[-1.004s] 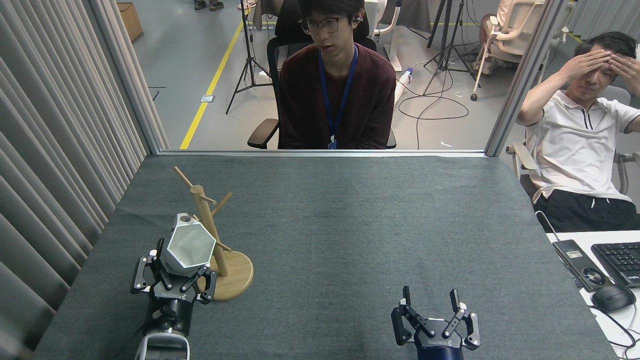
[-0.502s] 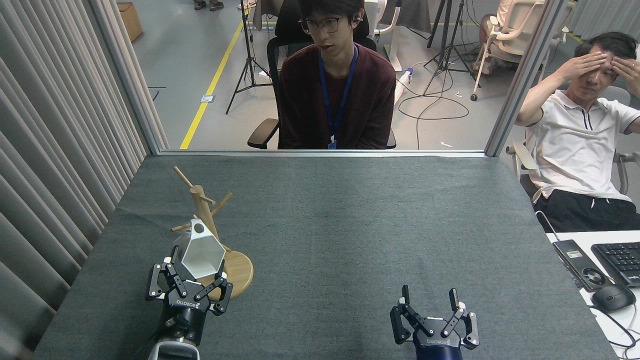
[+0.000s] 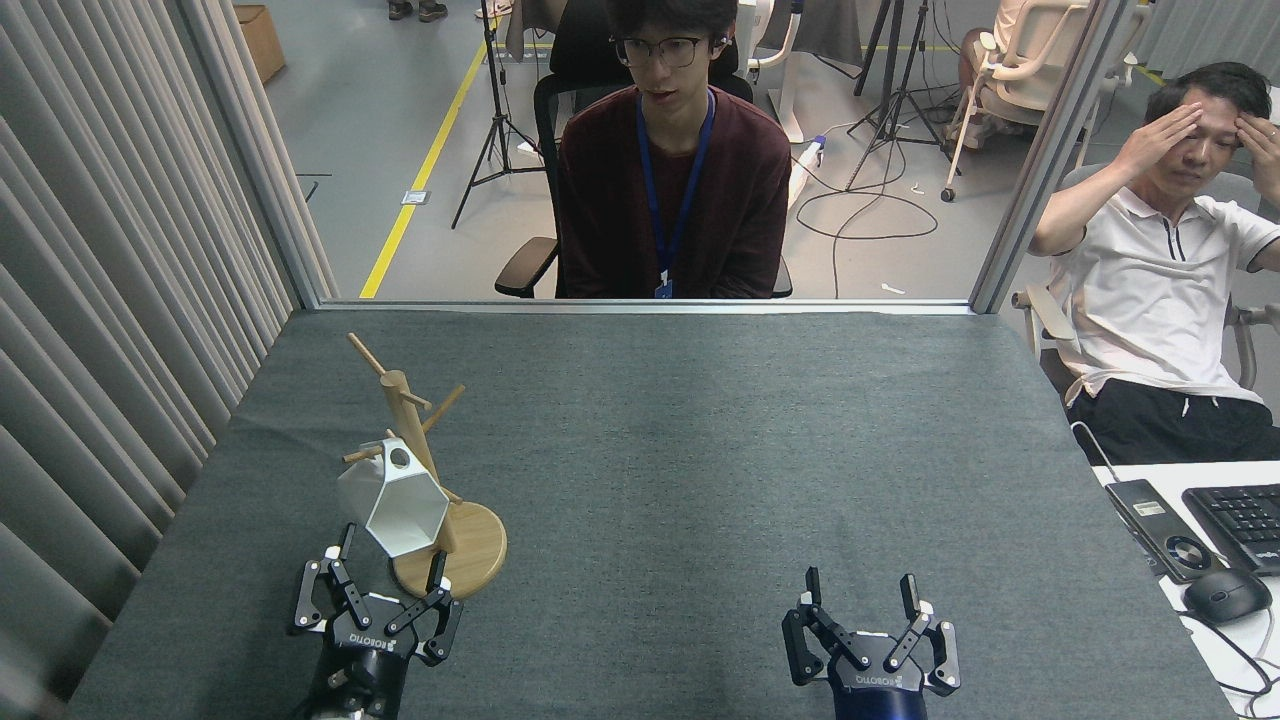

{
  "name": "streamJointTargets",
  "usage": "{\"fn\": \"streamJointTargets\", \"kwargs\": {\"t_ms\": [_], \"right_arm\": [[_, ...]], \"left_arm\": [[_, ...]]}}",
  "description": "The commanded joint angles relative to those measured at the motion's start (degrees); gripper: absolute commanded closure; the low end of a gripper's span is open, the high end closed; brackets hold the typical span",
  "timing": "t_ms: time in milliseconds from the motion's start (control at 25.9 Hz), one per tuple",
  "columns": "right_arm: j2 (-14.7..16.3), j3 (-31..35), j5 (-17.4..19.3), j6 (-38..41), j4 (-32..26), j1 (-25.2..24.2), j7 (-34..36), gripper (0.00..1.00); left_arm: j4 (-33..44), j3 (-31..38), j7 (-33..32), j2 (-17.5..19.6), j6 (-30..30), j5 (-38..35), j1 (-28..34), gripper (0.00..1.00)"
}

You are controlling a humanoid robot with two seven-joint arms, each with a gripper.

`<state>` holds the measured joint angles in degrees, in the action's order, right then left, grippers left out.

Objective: Hang cup on storage rack
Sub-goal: 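Open the left gripper and pull it back from the hanging cup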

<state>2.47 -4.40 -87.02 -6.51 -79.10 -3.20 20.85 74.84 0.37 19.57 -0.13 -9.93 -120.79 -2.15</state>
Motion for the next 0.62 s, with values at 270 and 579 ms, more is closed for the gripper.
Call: {"fn": "streamJointTargets", "kwargs": {"t_ms": [270, 579], "right_arm": [[1.6, -0.4, -0.2, 0.3, -1.3, -0.6, 0.0, 0.02], [2.7, -0.3, -0.3, 2.3, -6.3, -6.0, 0.0, 0.02]], "left_arm": [[5.1, 0.7, -0.4, 0.7, 6.2, 8.5, 5.3, 0.01], [16.2, 2.4, -7.6, 1.0, 17.0, 31.9, 11.1, 0.01]]}}
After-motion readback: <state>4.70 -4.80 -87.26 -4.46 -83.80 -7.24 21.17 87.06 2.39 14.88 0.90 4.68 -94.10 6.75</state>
